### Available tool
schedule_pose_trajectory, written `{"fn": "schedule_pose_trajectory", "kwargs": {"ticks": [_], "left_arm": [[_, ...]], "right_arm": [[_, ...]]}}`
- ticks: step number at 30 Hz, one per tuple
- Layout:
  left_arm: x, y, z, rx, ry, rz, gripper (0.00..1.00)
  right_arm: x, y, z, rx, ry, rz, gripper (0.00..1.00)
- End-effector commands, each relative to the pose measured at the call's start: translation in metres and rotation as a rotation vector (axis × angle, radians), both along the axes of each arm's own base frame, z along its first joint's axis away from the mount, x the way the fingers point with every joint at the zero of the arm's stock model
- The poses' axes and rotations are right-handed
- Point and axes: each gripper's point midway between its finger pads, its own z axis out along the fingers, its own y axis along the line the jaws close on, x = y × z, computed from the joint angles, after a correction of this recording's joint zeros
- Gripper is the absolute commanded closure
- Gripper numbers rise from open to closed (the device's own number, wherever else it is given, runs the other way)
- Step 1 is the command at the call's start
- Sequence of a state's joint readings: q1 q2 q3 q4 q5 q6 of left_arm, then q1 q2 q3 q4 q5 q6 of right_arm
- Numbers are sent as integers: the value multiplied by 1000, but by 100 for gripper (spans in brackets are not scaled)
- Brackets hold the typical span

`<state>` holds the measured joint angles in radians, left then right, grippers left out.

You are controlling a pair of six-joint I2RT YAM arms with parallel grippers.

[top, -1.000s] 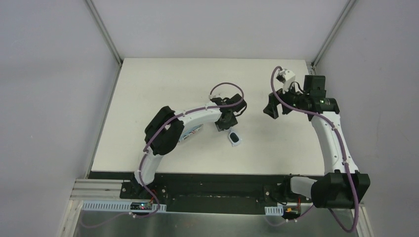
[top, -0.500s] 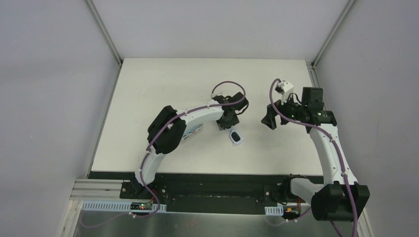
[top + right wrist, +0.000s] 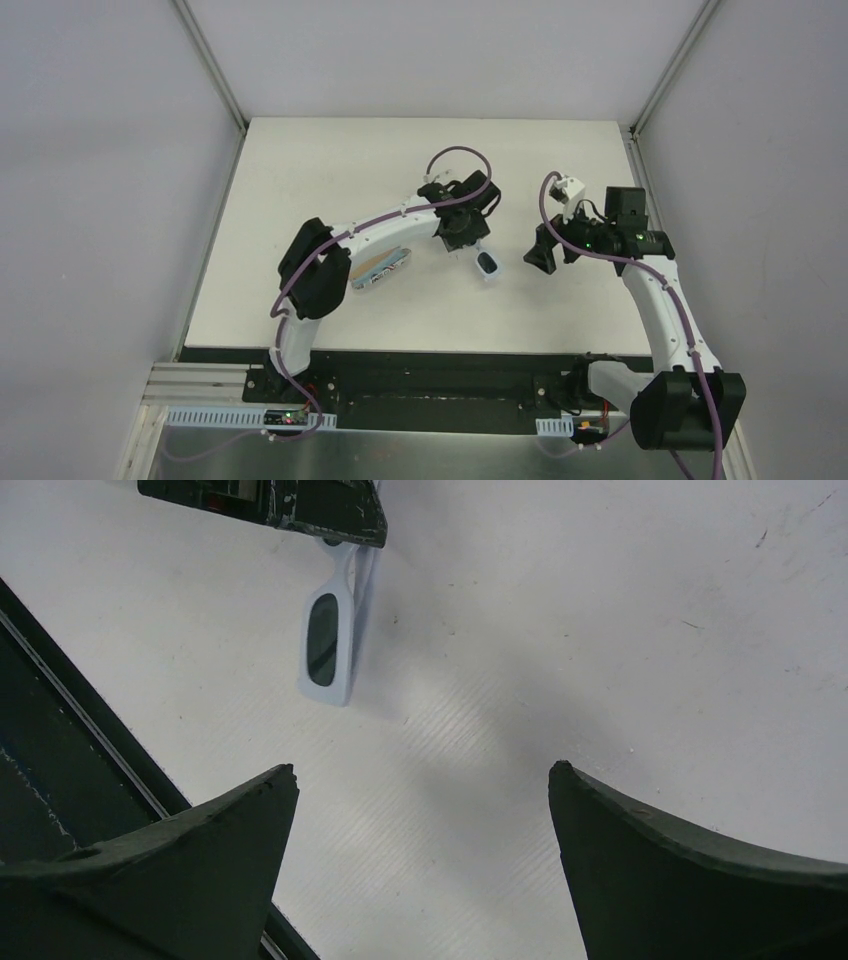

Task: Organize the sunglasses

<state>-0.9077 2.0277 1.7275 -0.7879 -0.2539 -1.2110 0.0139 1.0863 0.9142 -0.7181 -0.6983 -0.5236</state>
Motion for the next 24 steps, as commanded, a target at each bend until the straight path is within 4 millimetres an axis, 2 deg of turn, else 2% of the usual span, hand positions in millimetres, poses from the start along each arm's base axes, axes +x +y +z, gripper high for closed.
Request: {"fn": "schedule_pose_trajectory", "kwargs": {"ticks": [1, 5, 15, 17, 19, 22, 23, 24], "left_arm": [[3, 4, -11, 3, 10, -1, 50], [-2, 3, -37, 23, 69, -8, 50], [3, 2, -35, 11, 63, -6, 46], [6, 6, -18, 4, 20, 4, 46], [13, 18, 10, 7, -62, 22, 45], [26, 52, 65, 46, -243, 56, 45], [27, 63, 83, 60, -300, 59, 40], [27, 76, 98, 81, -349, 64, 29]], "right_arm": [[4, 7, 15, 20, -60, 43, 1], [2, 10, 12, 19, -49, 49, 2], [-4, 19, -3, 6, -21, 80, 4], [-7, 25, -8, -22, -16, 100, 6], [-10, 32, -12, -50, -10, 125, 9], [-13, 42, -14, -47, 10, 166, 15], [-11, 43, -16, -45, 18, 167, 18], [-5, 44, -15, -43, 14, 154, 20]]}}
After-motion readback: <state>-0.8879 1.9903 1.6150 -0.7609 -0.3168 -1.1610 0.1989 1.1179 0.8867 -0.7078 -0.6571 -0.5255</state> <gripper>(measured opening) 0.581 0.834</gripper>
